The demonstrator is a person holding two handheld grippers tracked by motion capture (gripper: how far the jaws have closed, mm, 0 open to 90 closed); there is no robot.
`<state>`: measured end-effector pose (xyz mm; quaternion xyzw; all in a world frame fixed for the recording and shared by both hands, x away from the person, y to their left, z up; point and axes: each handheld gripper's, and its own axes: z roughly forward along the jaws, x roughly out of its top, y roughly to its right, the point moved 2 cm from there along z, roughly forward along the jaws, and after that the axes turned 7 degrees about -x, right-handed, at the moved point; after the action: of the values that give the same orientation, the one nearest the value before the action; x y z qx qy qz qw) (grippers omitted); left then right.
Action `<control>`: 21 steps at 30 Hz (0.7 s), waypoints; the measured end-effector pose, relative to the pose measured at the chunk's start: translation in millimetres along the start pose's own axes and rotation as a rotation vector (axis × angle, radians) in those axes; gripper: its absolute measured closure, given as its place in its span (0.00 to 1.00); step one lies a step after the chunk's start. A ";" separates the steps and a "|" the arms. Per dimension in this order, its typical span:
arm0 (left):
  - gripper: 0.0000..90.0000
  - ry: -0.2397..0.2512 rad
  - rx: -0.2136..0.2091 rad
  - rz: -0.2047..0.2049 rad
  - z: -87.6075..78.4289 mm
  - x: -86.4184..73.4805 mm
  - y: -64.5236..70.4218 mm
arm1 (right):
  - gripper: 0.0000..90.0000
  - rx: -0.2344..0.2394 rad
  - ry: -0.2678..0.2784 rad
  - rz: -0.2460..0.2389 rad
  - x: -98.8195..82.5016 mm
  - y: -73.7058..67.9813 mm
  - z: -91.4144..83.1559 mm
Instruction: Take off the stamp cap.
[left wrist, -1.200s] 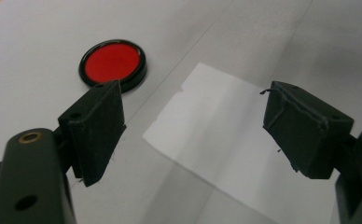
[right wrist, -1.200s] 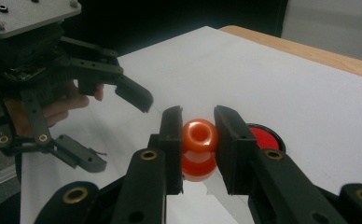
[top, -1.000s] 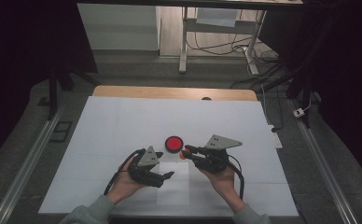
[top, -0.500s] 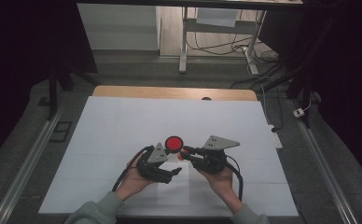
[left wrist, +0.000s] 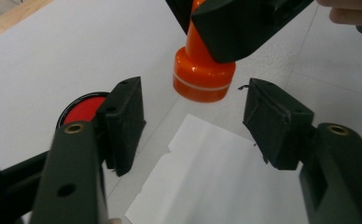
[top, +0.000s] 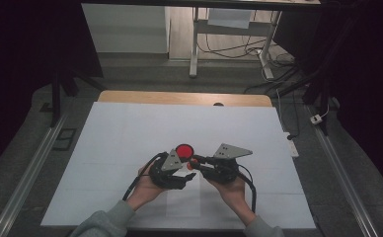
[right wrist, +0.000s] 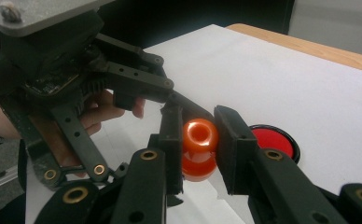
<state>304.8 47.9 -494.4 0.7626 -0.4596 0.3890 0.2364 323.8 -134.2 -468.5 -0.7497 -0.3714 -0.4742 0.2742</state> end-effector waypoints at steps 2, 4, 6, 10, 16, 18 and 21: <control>0.47 -0.001 -0.004 0.005 0.6 0.6 -0.1 | 0.80 0.001 -0.003 0.000 -0.1 -0.3 0.2; 0.50 -0.008 -0.008 0.013 1.7 0.9 0.2 | 0.80 0.000 -0.002 0.002 -0.4 -0.4 0.6; 0.53 -0.010 -0.009 0.018 2.6 1.4 0.9 | 0.80 0.001 -0.001 0.004 -0.4 -0.3 0.7; 0.58 -0.006 -0.008 0.021 2.8 2.3 1.4 | 0.80 -0.003 -0.001 0.002 -0.6 -0.7 0.9; 0.67 -0.002 -0.004 0.024 3.2 3.6 1.5 | 0.80 -0.002 0.000 0.003 -1.1 -0.5 1.3; 0.69 -0.006 0.002 0.027 3.7 3.7 1.6 | 0.80 -0.002 -0.001 0.002 -1.2 -0.7 1.2; 0.70 -0.003 0.000 0.022 3.9 3.7 1.4 | 0.80 -0.003 0.001 0.003 -1.3 -0.4 1.2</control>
<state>306.1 42.6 -493.7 0.7581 -0.4685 0.3902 0.2314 323.8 -133.4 -470.1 -0.7503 -0.3696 -0.4747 0.2742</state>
